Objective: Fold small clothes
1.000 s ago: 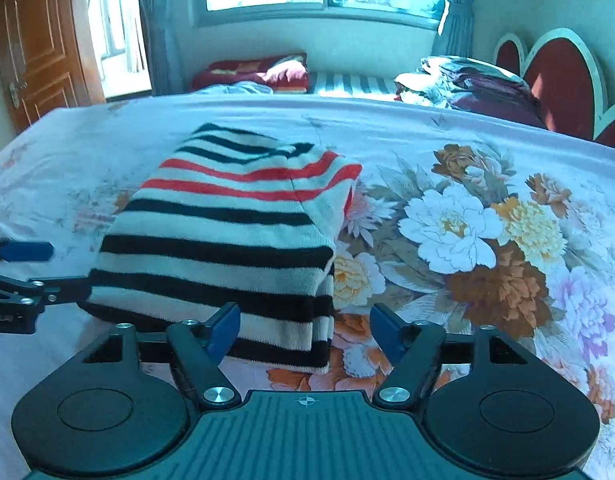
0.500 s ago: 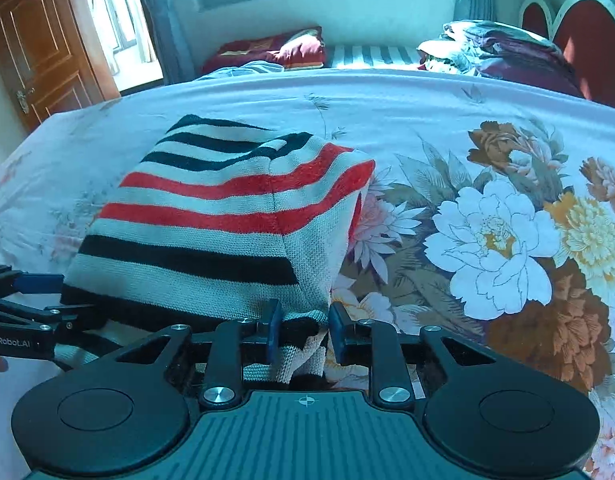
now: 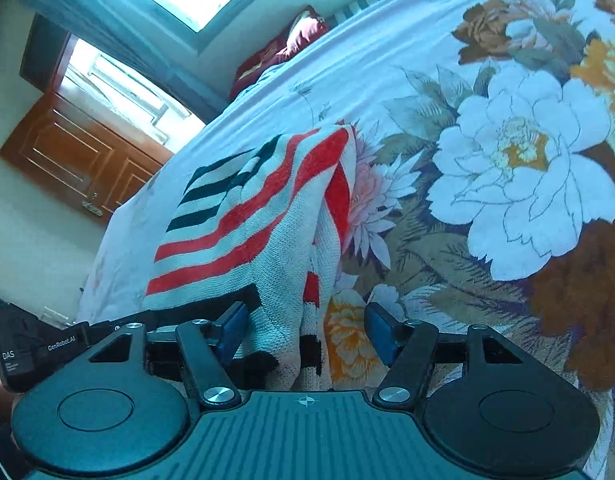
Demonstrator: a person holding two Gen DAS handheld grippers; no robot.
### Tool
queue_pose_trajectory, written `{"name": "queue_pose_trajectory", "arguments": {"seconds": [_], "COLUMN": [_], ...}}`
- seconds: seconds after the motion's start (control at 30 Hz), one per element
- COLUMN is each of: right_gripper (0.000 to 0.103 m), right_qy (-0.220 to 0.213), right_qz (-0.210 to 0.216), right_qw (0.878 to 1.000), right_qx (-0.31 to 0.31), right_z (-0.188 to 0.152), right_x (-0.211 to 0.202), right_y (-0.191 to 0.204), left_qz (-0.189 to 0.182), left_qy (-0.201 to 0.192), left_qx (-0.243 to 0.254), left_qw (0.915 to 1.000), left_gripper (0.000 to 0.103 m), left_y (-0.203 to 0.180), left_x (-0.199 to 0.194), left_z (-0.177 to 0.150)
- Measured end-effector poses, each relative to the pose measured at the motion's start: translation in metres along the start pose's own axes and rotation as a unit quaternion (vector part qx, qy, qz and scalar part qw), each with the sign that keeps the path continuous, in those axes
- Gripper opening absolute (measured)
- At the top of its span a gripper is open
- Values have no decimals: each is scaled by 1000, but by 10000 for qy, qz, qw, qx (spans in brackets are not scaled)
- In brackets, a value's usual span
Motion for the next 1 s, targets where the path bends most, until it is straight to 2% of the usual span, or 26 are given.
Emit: {"name": "queue_pose_trajectory", "arguments": {"seconds": [0.1, 0.2, 0.33, 0.37, 0.4, 0.43, 0.47, 0.57, 0.7, 0.8, 1.0], "right_gripper": [64, 64, 63, 63, 60, 52, 48, 43, 37, 35, 34], "right_qy": [74, 198, 276, 298, 307, 314, 310, 310, 206, 121, -114], "right_qz": [450, 707, 660, 617, 542, 398, 259, -304, -659, -779, -1029], "right_qw": [9984, 9963, 9972, 9976, 9981, 9987, 9989, 9949, 9886, 9859, 9765], "right_qx": [344, 447, 222, 132, 26, -99, -246, -906, -1341, -1476, -1893], "right_z": [6, 10, 16, 17, 18, 18, 19, 12, 0, -4, -17], "right_x": [3, 12, 21, 23, 26, 29, 32, 39, 36, 34, 18], "right_y": [-10, -13, -3, 0, 4, 10, 15, 37, 56, 69, 103], "left_qz": [-133, -315, -446, -456, -497, -513, -360, 194, 686, 746, 564], "left_qy": [118, 229, 273, 278, 290, 307, 276, 54, -198, -309, -595], "left_qx": [-72, -247, -369, -358, -350, -338, -242, 464, 1232, 1418, 1535], "left_qw": [9998, 9989, 9980, 9979, 9977, 9976, 9987, 9987, 9898, 9866, 9847], "left_gripper": [85, 85, 84, 82, 73, 68, 67, 60, 49, 44, 43], "left_y": [1, 4, 4, 2, -1, -5, -11, -38, -64, -71, -72], "left_x": [8, 17, 26, 27, 29, 31, 32, 26, 15, 6, -23], "left_z": [2, 3, 5, 6, 6, 7, 7, 9, 7, 6, 7]}}
Point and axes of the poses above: each gripper's, at about its wrist camera, not at the fingertips, and x roughly the way its jaws point, y to its left, z to its top, the point moved 2 cm from there along x, roughly the way its jaws point, and after that the axes turned 6 degrees about z, right-handed, at the moved point
